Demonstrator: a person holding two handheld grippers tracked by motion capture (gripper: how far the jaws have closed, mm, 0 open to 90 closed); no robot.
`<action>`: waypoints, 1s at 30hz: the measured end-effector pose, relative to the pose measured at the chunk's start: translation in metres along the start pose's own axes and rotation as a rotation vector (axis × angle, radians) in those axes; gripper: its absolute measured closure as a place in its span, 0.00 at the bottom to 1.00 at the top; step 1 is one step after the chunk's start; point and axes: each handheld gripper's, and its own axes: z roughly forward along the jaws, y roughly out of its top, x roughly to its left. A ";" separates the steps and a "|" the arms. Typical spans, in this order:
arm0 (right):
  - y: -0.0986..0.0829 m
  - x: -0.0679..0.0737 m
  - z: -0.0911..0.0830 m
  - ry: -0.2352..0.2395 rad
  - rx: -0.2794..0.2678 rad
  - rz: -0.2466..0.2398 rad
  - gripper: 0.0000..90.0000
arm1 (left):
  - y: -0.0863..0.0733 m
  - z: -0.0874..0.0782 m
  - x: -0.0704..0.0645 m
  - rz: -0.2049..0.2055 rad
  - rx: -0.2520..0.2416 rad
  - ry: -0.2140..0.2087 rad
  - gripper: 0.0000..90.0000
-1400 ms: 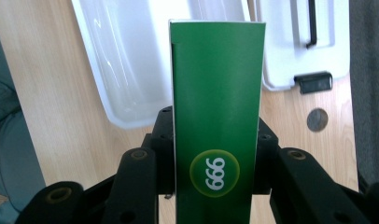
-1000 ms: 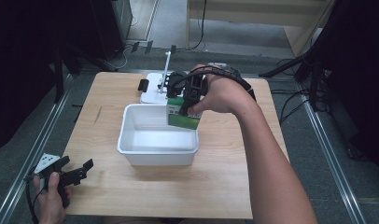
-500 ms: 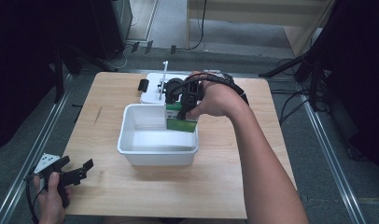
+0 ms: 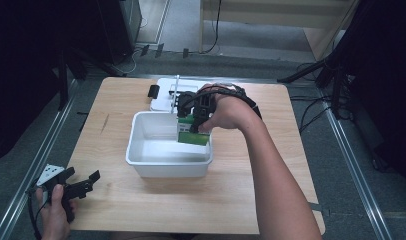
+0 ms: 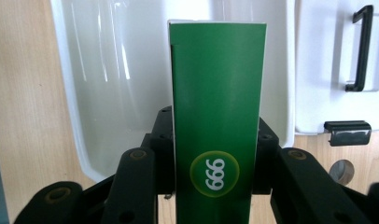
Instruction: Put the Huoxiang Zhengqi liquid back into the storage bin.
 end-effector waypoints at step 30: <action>0.001 0.000 0.057 0.041 0.045 -0.008 0.71 | 0.000 0.000 0.000 -0.001 -0.003 -0.001 0.00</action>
